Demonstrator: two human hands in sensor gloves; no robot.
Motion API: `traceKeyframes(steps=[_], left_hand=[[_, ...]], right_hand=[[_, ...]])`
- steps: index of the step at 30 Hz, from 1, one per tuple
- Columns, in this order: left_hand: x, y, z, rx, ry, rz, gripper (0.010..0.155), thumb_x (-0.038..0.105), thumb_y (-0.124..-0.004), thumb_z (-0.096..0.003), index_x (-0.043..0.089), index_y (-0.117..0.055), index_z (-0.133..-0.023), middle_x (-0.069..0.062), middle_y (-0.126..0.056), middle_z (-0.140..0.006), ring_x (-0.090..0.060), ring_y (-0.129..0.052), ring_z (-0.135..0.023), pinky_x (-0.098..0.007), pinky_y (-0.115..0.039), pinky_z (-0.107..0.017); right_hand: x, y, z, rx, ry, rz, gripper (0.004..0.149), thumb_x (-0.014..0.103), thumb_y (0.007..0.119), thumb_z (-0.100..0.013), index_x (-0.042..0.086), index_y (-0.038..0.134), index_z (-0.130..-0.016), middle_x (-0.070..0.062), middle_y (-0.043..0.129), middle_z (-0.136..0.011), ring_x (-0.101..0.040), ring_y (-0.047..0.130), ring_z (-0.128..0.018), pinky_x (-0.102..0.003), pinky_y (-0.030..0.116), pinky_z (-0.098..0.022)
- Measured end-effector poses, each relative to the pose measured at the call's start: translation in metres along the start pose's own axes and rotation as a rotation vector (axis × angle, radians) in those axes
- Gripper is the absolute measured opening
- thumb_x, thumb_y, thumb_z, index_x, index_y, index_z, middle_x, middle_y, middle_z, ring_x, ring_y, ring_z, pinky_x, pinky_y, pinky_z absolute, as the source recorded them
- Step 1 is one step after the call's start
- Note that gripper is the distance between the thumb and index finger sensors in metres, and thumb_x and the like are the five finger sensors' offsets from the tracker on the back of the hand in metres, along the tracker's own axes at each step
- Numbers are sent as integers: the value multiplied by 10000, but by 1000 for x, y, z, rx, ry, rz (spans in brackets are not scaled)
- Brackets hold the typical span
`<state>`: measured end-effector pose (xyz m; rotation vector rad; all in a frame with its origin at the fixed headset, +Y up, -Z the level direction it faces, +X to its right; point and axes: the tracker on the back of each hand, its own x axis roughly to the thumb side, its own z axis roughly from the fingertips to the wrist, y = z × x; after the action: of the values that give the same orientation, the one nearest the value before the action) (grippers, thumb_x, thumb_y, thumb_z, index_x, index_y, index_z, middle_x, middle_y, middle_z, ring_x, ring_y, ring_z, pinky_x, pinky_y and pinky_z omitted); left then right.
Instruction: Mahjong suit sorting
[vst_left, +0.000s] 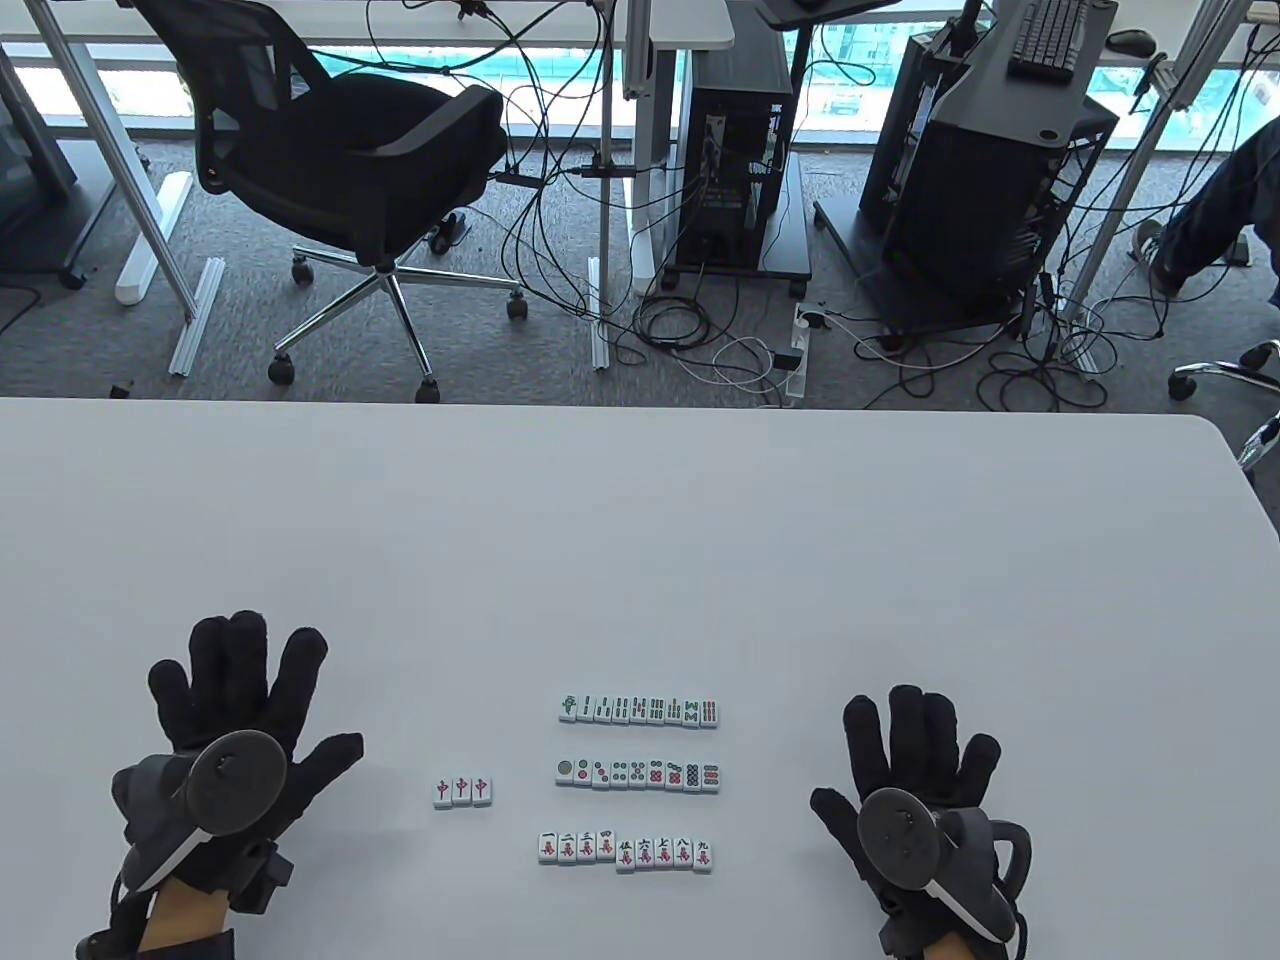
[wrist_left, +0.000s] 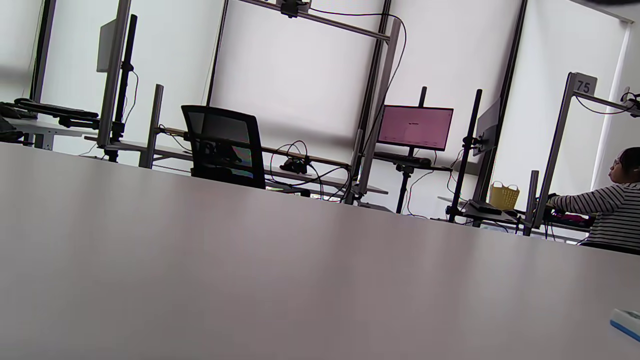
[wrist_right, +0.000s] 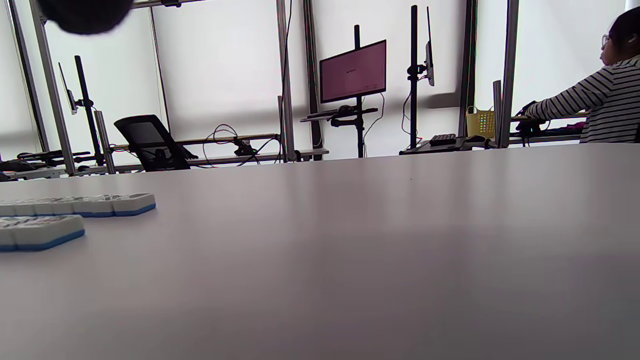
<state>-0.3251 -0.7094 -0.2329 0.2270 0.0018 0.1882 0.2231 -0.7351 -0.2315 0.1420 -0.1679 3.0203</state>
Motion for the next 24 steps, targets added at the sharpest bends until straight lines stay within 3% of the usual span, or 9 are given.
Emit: traceKeyframes(steps=[4, 24], left_hand=[[-13, -7, -1, -63, 58, 11, 899, 779, -588, -333, 478, -145, -1054, 144, 182, -1083, -184, 211, -1073, -613, 77, -736], [-17, -12, -1, -73, 76, -16, 882, 767, -588, -345, 479, -149, -1054, 148, 182, -1079, -175, 212, -1069, -607, 74, -739]], right_hand=[[-9, 6, -3, 45, 53, 26, 847, 626, 581, -429, 340, 46, -1019, -90, -41, -1102, -399, -20, -1007, -738, 123, -688], [-10, 7, -5, 40, 41, -13, 843, 632, 573, -430, 338, 51, -1024, -91, -27, -1109, -399, -12, -1012, -740, 121, -686]])
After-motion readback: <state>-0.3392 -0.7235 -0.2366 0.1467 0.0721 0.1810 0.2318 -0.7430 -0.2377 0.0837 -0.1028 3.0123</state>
